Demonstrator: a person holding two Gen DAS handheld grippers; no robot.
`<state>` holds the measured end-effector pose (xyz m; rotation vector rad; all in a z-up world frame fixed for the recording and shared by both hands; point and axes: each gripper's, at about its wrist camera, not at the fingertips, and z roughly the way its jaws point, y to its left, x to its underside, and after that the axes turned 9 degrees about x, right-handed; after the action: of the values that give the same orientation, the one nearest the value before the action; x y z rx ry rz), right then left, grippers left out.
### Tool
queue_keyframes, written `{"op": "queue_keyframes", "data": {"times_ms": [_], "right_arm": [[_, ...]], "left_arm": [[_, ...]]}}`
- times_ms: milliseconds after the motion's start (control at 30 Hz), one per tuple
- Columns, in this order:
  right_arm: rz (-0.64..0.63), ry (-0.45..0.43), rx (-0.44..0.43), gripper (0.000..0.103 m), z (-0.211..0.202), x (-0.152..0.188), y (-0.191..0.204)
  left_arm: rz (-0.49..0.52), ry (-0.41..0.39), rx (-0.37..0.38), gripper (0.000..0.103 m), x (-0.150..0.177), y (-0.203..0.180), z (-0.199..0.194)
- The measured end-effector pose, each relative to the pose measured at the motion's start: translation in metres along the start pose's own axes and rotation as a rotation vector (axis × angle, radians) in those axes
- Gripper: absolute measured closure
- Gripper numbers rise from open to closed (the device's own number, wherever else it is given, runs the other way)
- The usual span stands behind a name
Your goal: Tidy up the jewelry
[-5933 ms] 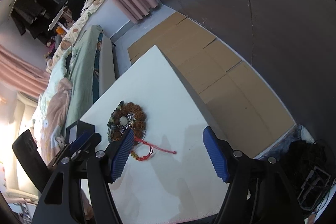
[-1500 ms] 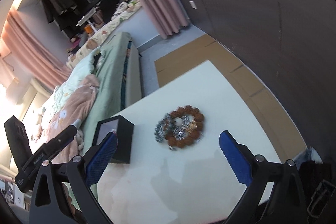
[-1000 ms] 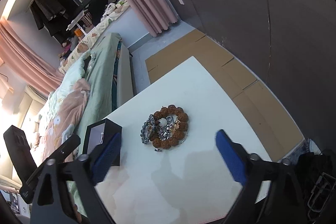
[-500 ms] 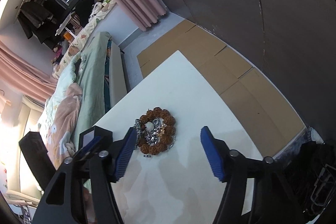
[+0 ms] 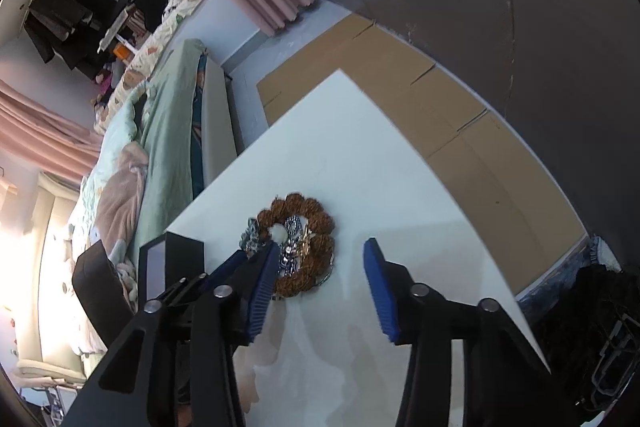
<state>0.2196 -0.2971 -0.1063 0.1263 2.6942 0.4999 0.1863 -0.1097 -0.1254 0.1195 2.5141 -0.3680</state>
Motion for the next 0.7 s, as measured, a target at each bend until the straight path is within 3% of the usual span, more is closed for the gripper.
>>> {"op": "queue_keyframes", "data": {"times_ms": [167, 500, 700], "right_arm": [[-0.007, 0.033, -0.015, 0.069, 0.017, -0.001, 0.008], [-0.083, 0.065, 0.083, 0.076, 0.048, 0.001, 0.039], [-0.121, 0.051, 0.147, 0.092, 0.055, 0.001, 0.049]], "left_arm": [[-0.025, -0.025, 0.025, 0.094, -0.003, 0.005, -0.014], [-0.090, -0.086, 0.051, 0.094, -0.008, 0.030, -0.041], [-0.108, -0.120, 0.055, 0.094, -0.009, 0.040, -0.055]]}}
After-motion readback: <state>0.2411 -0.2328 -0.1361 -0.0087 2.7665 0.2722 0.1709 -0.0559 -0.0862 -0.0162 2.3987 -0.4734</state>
